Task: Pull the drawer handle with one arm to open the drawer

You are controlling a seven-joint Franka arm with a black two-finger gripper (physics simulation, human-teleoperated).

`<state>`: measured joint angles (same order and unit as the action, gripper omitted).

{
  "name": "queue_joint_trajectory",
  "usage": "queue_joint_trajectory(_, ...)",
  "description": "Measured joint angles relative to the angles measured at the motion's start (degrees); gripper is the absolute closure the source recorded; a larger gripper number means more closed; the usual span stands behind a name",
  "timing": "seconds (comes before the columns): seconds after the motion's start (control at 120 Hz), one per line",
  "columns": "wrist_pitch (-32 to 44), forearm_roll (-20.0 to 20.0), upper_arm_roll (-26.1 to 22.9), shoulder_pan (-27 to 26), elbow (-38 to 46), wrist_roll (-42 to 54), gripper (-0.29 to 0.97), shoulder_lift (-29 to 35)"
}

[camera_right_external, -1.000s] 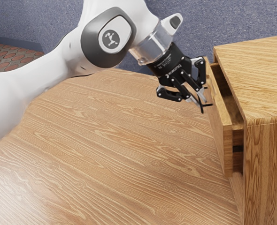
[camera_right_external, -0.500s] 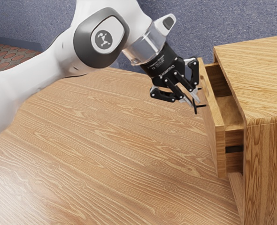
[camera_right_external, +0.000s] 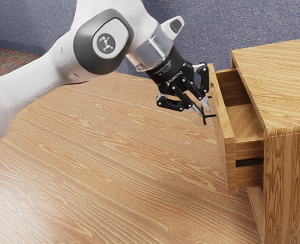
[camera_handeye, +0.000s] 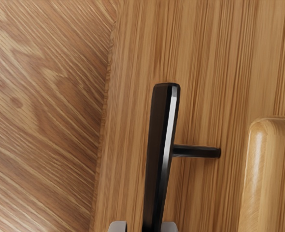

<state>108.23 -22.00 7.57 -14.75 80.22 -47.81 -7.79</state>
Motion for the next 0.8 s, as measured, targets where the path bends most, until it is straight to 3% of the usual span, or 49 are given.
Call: queue_joint_trajectory(0.8,0.2,1.17,0.27,0.64,4.18,0.07,0.7,3.76)
